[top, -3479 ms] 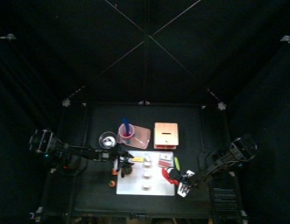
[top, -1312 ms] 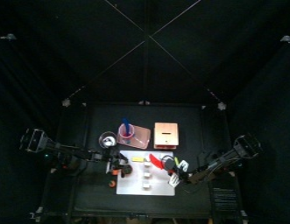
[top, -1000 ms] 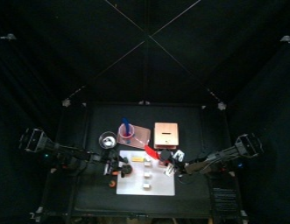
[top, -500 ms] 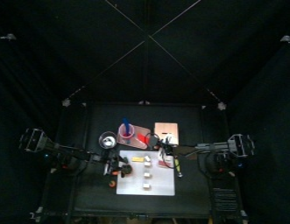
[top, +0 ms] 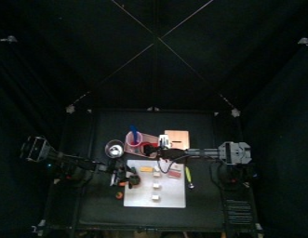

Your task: Place the knife back into the cup

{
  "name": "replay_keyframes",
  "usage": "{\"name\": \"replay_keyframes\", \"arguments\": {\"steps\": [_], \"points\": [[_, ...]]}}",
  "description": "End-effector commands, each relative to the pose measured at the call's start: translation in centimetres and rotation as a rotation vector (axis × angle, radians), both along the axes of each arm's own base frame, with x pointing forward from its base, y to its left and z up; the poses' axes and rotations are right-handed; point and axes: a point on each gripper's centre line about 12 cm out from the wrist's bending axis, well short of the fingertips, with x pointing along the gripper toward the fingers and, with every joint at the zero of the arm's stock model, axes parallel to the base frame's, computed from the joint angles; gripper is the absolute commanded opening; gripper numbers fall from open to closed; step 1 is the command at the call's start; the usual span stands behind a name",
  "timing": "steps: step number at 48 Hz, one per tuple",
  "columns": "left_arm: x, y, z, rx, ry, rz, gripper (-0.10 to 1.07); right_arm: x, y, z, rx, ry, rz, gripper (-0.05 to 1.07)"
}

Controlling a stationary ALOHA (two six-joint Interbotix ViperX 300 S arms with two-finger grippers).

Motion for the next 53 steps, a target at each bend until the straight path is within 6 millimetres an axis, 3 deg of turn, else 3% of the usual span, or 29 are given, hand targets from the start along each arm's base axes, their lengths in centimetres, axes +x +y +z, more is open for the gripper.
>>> {"name": "replay_keyframes", "arguments": {"steps": [1, 15, 30, 40, 53], "points": [[0.3, 0.0, 0.5, -0.002, -0.023, 0.001, 0.83, 3.1, -1.2, 12.3, -0.081, -0.315, 0.004, 0.53], [0.2, 0.0, 0.4, 0.000, -0.020, 0.001, 0.83, 2.9, -1.2, 13.7, -0.092, -0.221, -0.002, 0.53], [0.2, 0.0, 0.5, 0.002, -0.022, 0.001, 0.83, 2.8, -1.3, 15.8, -0.125, -0.240, 0.014, 0.53], [0.2, 0.3, 0.4, 0.000, -0.019, 0.010, 0.83, 5.0, -1.7, 13.8, -0.110, -0.185, 0.069, 0.53], [0.1, 0.3, 0.3, 0.000, -0.014, 0.010, 0.83, 5.8, -3.4, 12.3, -0.067, -0.172, 0.042, 0.53]]}}
